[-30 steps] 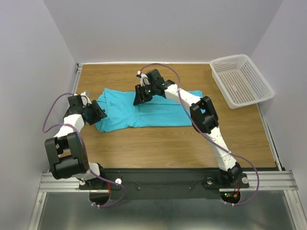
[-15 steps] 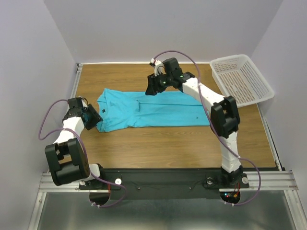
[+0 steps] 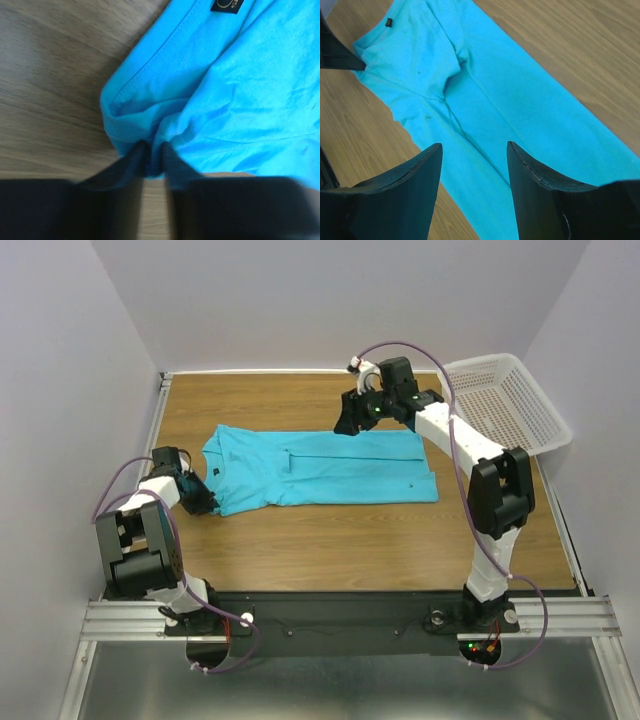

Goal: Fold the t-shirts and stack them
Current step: Fold the tshirt

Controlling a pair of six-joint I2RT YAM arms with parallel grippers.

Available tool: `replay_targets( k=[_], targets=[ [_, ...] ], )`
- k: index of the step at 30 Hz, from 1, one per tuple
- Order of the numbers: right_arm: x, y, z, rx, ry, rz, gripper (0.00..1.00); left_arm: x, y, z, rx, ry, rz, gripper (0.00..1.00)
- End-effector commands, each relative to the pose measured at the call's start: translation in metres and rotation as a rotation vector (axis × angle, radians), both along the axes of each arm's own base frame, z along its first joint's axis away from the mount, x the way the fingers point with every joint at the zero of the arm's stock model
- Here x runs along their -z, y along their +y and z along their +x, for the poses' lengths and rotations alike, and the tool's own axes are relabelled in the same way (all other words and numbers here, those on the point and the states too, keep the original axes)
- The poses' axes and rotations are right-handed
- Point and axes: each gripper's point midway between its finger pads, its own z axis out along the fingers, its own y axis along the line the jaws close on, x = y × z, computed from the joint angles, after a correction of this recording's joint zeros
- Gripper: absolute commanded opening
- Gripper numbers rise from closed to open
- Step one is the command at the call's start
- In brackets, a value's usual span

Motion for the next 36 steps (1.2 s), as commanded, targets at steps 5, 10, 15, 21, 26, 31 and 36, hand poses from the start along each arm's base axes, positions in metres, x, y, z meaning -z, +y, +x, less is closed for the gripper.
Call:
replay_targets(
  k=[5, 10, 15, 21, 26, 31, 36],
  targets=[
    [-0.044, -0.035, 0.001, 0.037, -0.084, 0.055, 0.60, -0.008, 0.023, 0.006, -0.046, 0.029, 0.125, 0.00],
    [-0.048, -0.049, 0.000, 0.059, -0.094, 0.053, 0.60, -0.033, 0.058, 0.042, -0.089, 0.004, 0.245, 0.00],
    [-0.039, -0.060, -0.005, 0.063, -0.084, 0.041, 0.60, -0.030, 0.087, 0.073, -0.112, 0.053, 0.333, 0.00],
    [-0.008, -0.071, -0.011, -0.018, -0.144, -0.058, 0.68, -0.029, 0.095, 0.129, -0.068, 0.028, 0.307, 0.00],
    [0.033, -0.094, -0.003, -0.064, -0.215, -0.246, 0.73, -0.050, 0.095, 0.167, -0.001, -0.058, 0.321, 0.21],
    [0.082, -0.119, 0.018, -0.109, -0.243, -0.433, 0.75, -0.095, 0.101, 0.184, 0.004, -0.151, 0.399, 0.47],
    [0.099, -0.137, 0.041, -0.058, -0.221, -0.518, 0.73, -0.166, 0.097, 0.180, -0.010, -0.324, 0.443, 0.66]
  ],
)
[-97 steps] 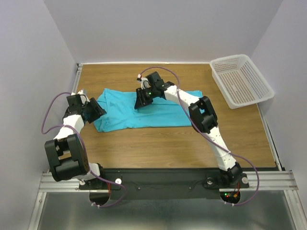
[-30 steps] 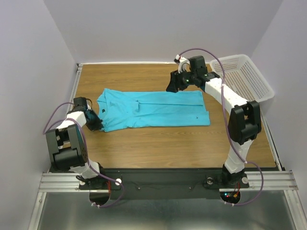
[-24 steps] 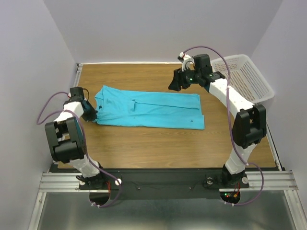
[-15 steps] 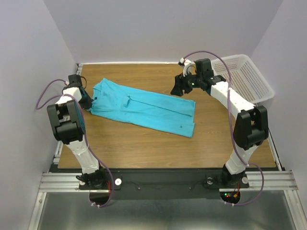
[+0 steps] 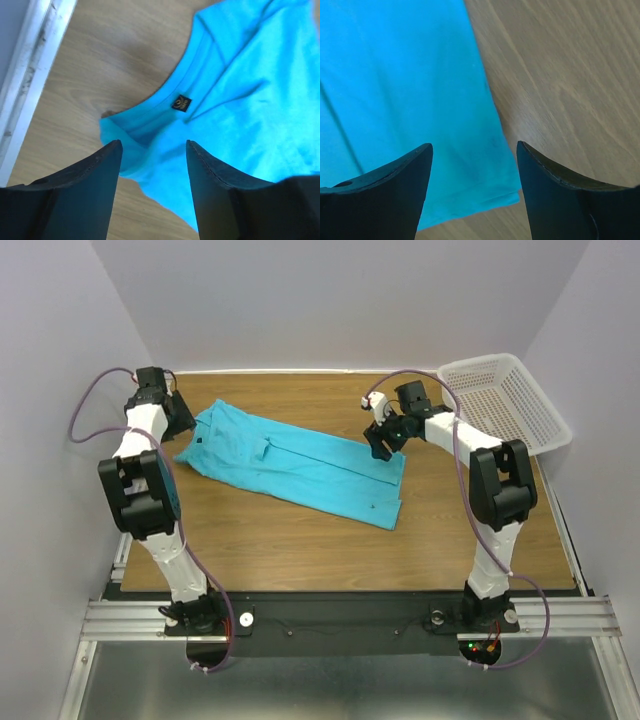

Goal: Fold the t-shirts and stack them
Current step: Fold the tshirt

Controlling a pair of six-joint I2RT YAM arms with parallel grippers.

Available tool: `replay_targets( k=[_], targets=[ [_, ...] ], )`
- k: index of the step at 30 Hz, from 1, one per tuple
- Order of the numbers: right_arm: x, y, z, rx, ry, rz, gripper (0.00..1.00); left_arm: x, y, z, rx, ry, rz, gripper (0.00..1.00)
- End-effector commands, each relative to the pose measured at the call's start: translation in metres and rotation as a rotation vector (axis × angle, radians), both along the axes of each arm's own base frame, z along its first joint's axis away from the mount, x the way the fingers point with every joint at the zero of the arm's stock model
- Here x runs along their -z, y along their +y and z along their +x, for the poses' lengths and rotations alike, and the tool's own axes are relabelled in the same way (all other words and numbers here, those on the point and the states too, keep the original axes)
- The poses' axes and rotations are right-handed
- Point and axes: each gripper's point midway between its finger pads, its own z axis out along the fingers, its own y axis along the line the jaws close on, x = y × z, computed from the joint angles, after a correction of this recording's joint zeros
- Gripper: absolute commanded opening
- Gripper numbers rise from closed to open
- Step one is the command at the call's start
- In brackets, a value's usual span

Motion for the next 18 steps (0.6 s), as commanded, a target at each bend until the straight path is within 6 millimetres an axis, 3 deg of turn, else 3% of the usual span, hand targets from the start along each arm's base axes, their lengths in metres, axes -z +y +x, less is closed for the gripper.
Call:
replay_targets(
  k=[1, 4, 8, 10, 11, 12, 13, 16, 18],
  targets=[
    [-0.002, -0.026, 0.026, 0.037, -0.069, -0.110, 0.73, -0.099, 0.002, -0.003, 0.022, -0.221, 0.087, 0.67],
    [0.008, -0.038, 0.024, 0.066, -0.048, -0.145, 0.72, -0.128, 0.000, -0.014, 0.030, -0.292, 0.114, 0.72],
    [0.019, -0.050, 0.018, 0.094, -0.021, -0.174, 0.71, -0.124, -0.007, -0.039, 0.030, -0.297, 0.104, 0.74],
    [0.025, -0.055, 0.016, 0.108, -0.007, -0.184, 0.70, -0.134, -0.014, -0.046, 0.048, -0.341, 0.089, 0.75],
    [0.029, -0.060, 0.015, 0.119, 0.002, -0.195, 0.70, -0.125, -0.017, -0.054, 0.046, -0.327, 0.077, 0.77],
    [0.034, -0.063, 0.015, 0.126, 0.017, -0.194, 0.69, -0.136, -0.020, -0.057, 0.050, -0.369, 0.070, 0.82],
    [0.036, -0.064, 0.014, 0.130, 0.026, -0.189, 0.68, -0.129, -0.023, -0.063, 0.052, -0.366, 0.055, 0.84],
    [0.042, -0.066, 0.012, 0.131, 0.053, -0.171, 0.64, -0.139, -0.024, -0.073, 0.043, -0.423, 0.028, 0.88],
    [0.044, -0.064, 0.008, 0.132, 0.072, -0.155, 0.59, -0.133, -0.023, -0.080, 0.032, -0.425, 0.011, 0.88]
  ],
)
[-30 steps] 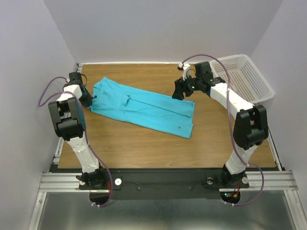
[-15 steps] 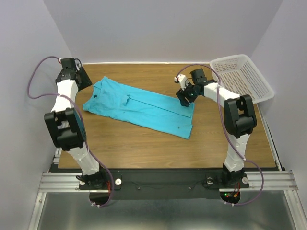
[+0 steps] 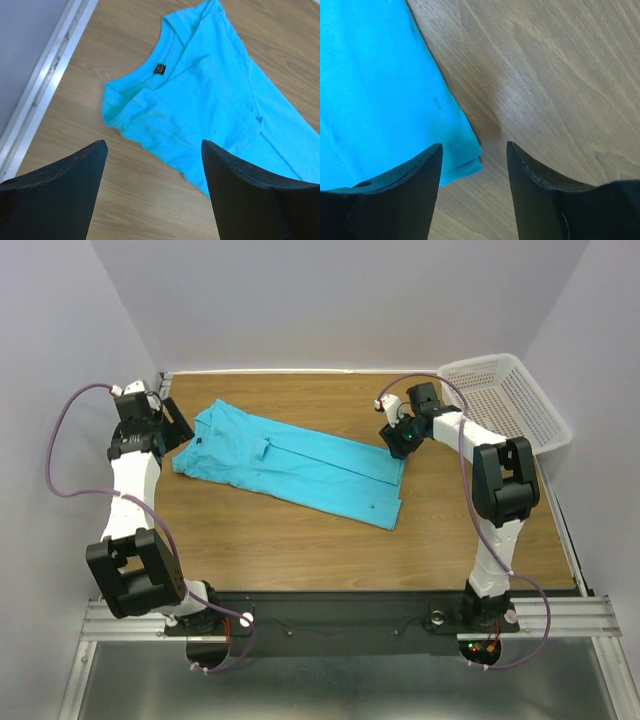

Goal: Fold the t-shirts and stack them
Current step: Fold the tshirt

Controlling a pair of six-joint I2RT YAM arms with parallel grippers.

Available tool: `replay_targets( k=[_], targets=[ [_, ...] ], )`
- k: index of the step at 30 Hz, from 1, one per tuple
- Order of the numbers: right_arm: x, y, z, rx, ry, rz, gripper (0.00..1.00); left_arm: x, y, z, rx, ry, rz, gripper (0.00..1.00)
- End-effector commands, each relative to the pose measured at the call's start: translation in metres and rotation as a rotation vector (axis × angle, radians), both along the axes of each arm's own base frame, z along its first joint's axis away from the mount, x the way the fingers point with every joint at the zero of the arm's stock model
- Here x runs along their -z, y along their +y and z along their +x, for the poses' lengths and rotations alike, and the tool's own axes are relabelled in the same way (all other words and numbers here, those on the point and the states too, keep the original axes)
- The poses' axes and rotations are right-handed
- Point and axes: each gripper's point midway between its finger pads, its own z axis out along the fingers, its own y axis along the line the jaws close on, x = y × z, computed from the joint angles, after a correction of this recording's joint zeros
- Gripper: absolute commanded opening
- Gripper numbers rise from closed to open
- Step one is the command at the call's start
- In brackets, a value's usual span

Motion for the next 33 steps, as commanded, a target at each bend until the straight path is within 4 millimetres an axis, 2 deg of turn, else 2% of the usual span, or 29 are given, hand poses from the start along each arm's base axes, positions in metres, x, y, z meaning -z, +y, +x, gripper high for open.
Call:
replay_targets(
  k=[1, 2, 7, 11, 12, 14, 15, 16, 20, 21, 22, 23, 24, 26, 27, 28, 29, 30, 31, 33],
  targets=[
    [0.008, -0.005, -0.006, 0.015, 0.037, 0.025, 0.56, -0.027, -0.002, -0.008, 0.006, -0.122, -0.036, 0.88],
    [0.010, -0.006, -0.009, 0.019, 0.051, 0.031, 0.50, -0.023, -0.005, -0.011, 0.015, -0.122, -0.049, 0.88],
    [0.019, -0.012, -0.022, 0.044, 0.112, 0.058, 0.37, -0.009, -0.013, -0.016, 0.033, -0.100, -0.091, 0.88],
    [0.017, -0.018, -0.029, 0.078, 0.139, 0.096, 0.26, 0.000, -0.020, -0.018, 0.056, -0.093, -0.125, 0.88],
    [0.014, -0.023, -0.030, 0.092, 0.140, 0.110, 0.20, 0.001, -0.021, -0.017, 0.058, -0.095, -0.133, 0.87],
    [0.014, -0.028, -0.036, 0.113, 0.156, 0.122, 0.14, 0.005, -0.026, -0.017, 0.077, -0.092, -0.155, 0.87],
    [0.013, -0.033, -0.037, 0.124, 0.158, 0.133, 0.02, 0.008, -0.028, -0.017, 0.082, -0.087, -0.161, 0.87],
    [0.008, -0.037, -0.038, 0.137, 0.149, 0.136, 0.01, 0.012, -0.030, -0.016, 0.087, -0.083, -0.180, 0.87],
    [0.007, -0.062, -0.052, 0.205, 0.159, 0.118, 0.01, 0.024, -0.037, -0.012, 0.108, -0.077, -0.223, 0.86],
    [0.001, -0.067, -0.056, 0.219, 0.143, 0.110, 0.01, 0.026, -0.038, -0.011, 0.110, -0.075, -0.231, 0.86],
    [0.007, -0.071, -0.062, 0.236, 0.161, 0.093, 0.01, 0.028, -0.038, -0.010, 0.112, -0.073, -0.235, 0.86],
    [-0.001, -0.076, -0.065, 0.252, 0.142, 0.084, 0.01, 0.028, -0.040, -0.007, 0.119, -0.076, -0.239, 0.86],
    [0.008, -0.086, -0.081, 0.280, 0.167, 0.046, 0.01, 0.027, -0.039, -0.004, 0.122, -0.083, -0.240, 0.86],
    [0.008, -0.095, -0.097, 0.299, 0.171, 0.003, 0.01, 0.030, -0.042, 0.004, 0.154, -0.084, -0.253, 0.86],
    [-0.003, -0.104, -0.102, 0.322, 0.136, -0.038, 0.01, 0.031, -0.043, 0.009, 0.163, -0.085, -0.255, 0.86],
    [0.006, -0.111, -0.119, 0.332, 0.160, -0.073, 0.01, 0.039, -0.050, 0.017, 0.192, -0.073, -0.264, 0.86],
    [-0.003, -0.116, -0.123, 0.339, 0.128, -0.097, 0.01, 0.033, -0.053, 0.028, 0.221, -0.086, -0.248, 0.86],
    [-0.004, -0.127, -0.128, 0.365, 0.118, -0.146, 0.01, 0.035, -0.058, 0.035, 0.241, -0.076, -0.240, 0.86],
    [0.002, -0.134, -0.141, 0.372, 0.132, -0.171, 0.01, 0.040, -0.073, 0.051, 0.287, -0.057, -0.234, 0.85],
    [0.001, -0.143, -0.150, 0.389, 0.129, -0.198, 0.01, 0.047, -0.088, 0.068, 0.333, -0.035, -0.218, 0.85]
  ],
)
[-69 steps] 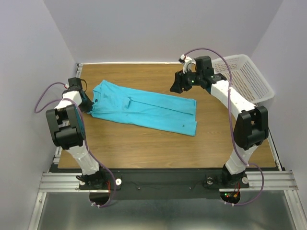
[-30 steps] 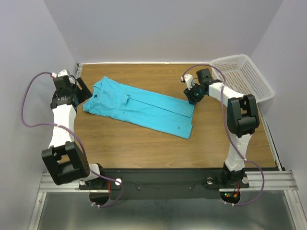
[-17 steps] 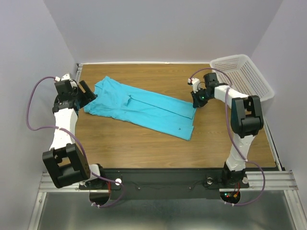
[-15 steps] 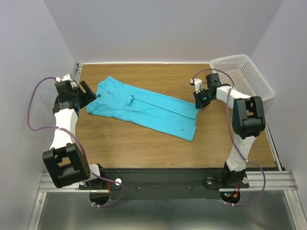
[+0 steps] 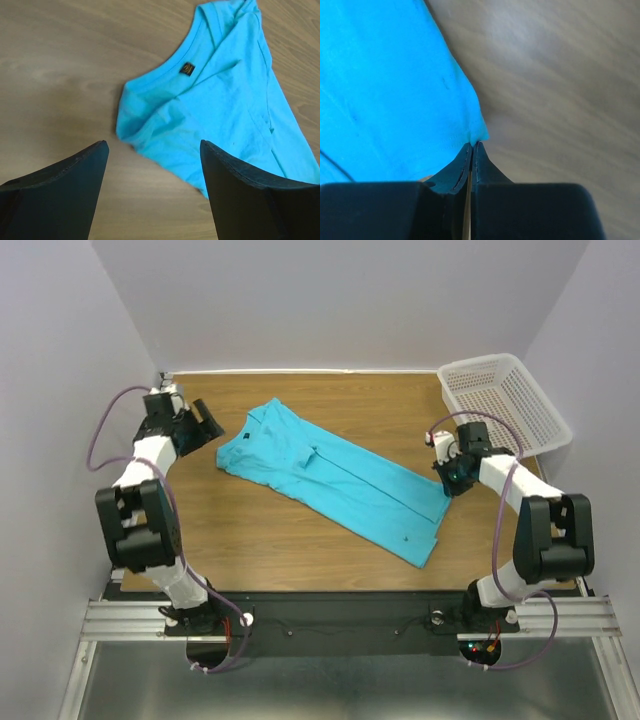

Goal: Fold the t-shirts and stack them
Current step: Fold the tshirt

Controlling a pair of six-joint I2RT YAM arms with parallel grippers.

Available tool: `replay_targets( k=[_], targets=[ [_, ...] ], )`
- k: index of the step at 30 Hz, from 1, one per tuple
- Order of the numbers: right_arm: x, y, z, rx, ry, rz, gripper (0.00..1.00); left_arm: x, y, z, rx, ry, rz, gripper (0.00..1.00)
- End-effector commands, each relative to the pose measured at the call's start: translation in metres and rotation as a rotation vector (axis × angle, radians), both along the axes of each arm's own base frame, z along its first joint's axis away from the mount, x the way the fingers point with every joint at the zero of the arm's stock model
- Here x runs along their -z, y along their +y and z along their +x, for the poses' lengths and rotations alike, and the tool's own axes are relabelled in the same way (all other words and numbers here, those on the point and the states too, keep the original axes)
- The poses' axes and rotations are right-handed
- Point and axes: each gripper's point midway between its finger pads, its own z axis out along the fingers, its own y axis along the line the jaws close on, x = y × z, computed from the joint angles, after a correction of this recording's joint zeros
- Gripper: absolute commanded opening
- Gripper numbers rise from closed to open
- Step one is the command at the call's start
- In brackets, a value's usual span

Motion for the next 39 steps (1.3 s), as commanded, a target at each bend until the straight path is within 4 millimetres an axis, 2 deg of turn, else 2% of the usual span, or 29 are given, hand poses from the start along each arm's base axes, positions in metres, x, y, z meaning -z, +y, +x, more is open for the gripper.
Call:
replay_targets(
  k=[1, 2, 4, 6, 7, 9, 10, 13, 15, 16, 17, 18, 19, 20, 21, 22, 23, 24, 25, 26, 28, 29, 30, 31, 32, 35, 36, 38, 39],
  targets=[
    [-0.011, -0.040, -0.020, 0.076, -0.028, -0.152, 0.01, -0.003, -0.043, 0.058, 0.176, -0.062, 0.047, 0.84],
    [-0.011, -0.041, -0.023, 0.074, -0.029, -0.157, 0.01, -0.015, -0.060, 0.075, 0.220, -0.097, 0.064, 0.84],
    [-0.023, -0.055, -0.023, 0.120, -0.065, -0.153, 0.01, -0.011, -0.072, 0.102, 0.254, -0.104, 0.103, 0.83],
    [-0.034, -0.058, -0.020, 0.133, -0.099, -0.123, 0.29, -0.006, -0.090, 0.115, 0.291, -0.103, 0.116, 0.83],
    [-0.040, -0.056, -0.018, 0.135, -0.121, -0.108, 0.42, 0.011, -0.086, 0.124, 0.281, -0.071, 0.126, 0.83],
    [-0.061, -0.051, -0.009, 0.138, -0.186, -0.063, 0.69, 0.003, -0.107, 0.141, 0.312, -0.100, 0.139, 0.82],
    [-0.067, -0.047, -0.005, 0.134, -0.202, -0.043, 0.71, 0.015, -0.109, 0.147, 0.302, -0.082, 0.149, 0.82],
    [-0.088, -0.030, 0.014, 0.090, -0.255, 0.054, 0.77, 0.012, -0.112, 0.160, 0.280, -0.084, 0.141, 0.79],
    [-0.091, -0.012, 0.027, 0.032, -0.255, 0.143, 0.79, 0.003, -0.111, 0.162, 0.256, -0.095, 0.136, 0.79],
    [-0.097, 0.013, 0.031, -0.050, -0.255, 0.270, 0.79, -0.012, -0.108, 0.162, 0.242, -0.125, 0.145, 0.79],
    [-0.111, 0.025, 0.045, -0.077, -0.275, 0.340, 0.79, -0.011, -0.100, 0.156, 0.208, -0.115, 0.170, 0.79],
    [-0.096, 0.036, 0.054, -0.087, -0.212, 0.409, 0.79, -0.019, -0.094, 0.153, 0.186, -0.135, 0.192, 0.79],
    [-0.097, 0.060, 0.060, -0.140, -0.179, 0.502, 0.79, -0.050, -0.086, 0.145, 0.148, -0.192, 0.221, 0.80],
    [-0.111, 0.071, 0.080, -0.143, -0.190, 0.533, 0.79, -0.038, -0.080, 0.128, 0.136, -0.164, 0.230, 0.80],
    [-0.089, 0.095, 0.090, -0.177, -0.117, 0.566, 0.79, -0.050, -0.075, 0.122, 0.117, -0.205, 0.234, 0.81],
    [-0.087, 0.107, 0.099, -0.191, -0.102, 0.579, 0.78, -0.084, -0.071, 0.106, 0.102, -0.276, 0.232, 0.83],
    [-0.105, 0.122, 0.121, -0.199, -0.138, 0.595, 0.78, -0.067, -0.062, 0.087, 0.085, -0.241, 0.227, 0.85],
    [-0.077, 0.145, 0.130, -0.196, -0.069, 0.591, 0.78, -0.069, -0.061, 0.074, 0.072, -0.248, 0.202, 0.88],
    [-0.075, 0.159, 0.137, -0.160, -0.033, 0.618, 0.78, -0.097, -0.051, 0.059, 0.049, -0.317, 0.178, 0.89],
    [-0.072, 0.172, 0.148, -0.148, -0.021, 0.633, 0.78, -0.075, -0.047, 0.039, 0.044, -0.275, 0.151, 0.90],
    [-0.089, 0.209, 0.171, -0.166, -0.049, 0.665, 0.77, -0.074, -0.023, 0.017, -0.016, -0.286, 0.096, 0.91],
    [-0.064, 0.221, 0.177, -0.108, 0.018, 0.676, 0.78, -0.089, -0.024, 0.000, -0.008, -0.333, 0.054, 0.91],
    [-0.080, 0.243, 0.190, -0.112, -0.032, 0.672, 0.80, -0.069, -0.014, -0.017, -0.036, -0.298, 0.036, 0.91],
    [-0.072, 0.253, 0.195, -0.085, -0.020, 0.669, 0.80, -0.079, -0.016, -0.029, -0.032, -0.333, 0.029, 0.91],
    [-0.055, 0.264, 0.198, -0.040, 0.014, 0.667, 0.81, -0.065, -0.016, -0.040, -0.038, -0.308, 0.018, 0.91],
    [-0.061, 0.292, 0.216, 0.006, -0.059, 0.637, 0.82, -0.064, -0.023, -0.061, -0.024, -0.320, 0.002, 0.91],
    [-0.043, 0.301, 0.219, 0.022, -0.056, 0.613, 0.82, -0.061, -0.025, -0.065, -0.024, -0.311, -0.004, 0.91],
    [-0.046, 0.313, 0.226, 0.033, -0.081, 0.623, 0.82, -0.066, -0.028, -0.072, -0.019, -0.327, -0.018, 0.91],
    [-0.032, 0.318, 0.227, 0.044, -0.078, 0.604, 0.82, -0.065, -0.033, -0.076, -0.010, -0.330, -0.035, 0.91]
  ],
)
